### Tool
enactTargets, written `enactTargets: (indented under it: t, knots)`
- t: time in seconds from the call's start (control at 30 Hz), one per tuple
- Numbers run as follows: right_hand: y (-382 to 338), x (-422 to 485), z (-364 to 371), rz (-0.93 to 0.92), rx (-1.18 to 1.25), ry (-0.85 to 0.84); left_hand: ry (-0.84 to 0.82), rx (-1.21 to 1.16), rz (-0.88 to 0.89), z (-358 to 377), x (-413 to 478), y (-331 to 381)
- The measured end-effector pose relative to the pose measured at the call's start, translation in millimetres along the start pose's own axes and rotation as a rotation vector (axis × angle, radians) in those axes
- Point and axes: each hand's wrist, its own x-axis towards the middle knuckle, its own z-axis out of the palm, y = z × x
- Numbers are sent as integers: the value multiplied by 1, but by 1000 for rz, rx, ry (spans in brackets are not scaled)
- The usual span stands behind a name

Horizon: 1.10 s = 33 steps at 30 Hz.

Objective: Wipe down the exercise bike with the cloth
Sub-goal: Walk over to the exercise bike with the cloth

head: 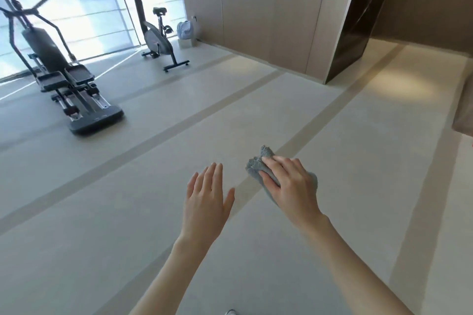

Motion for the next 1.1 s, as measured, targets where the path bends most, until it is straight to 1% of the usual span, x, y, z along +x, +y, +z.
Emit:
enactTargets:
  t: [0.17, 0.4, 0.63, 0.87, 1.1]
  knots:
    - [13, 64, 75, -63, 35, 14, 16, 54, -40, 26, 66, -49]
    - [45, 135, 179, -96, 100, -8, -6, 88, -121, 75, 152, -100]
    - [106, 240, 302, -167, 154, -32, 44, 139, -183, 149, 282, -152]
    - [158, 364, 406, -243, 209, -9, 88, 184, -248, 209, 421, -198]
    - [184, 448, 517, -276, 269, -40, 54, 210, -306, 268, 517, -261]
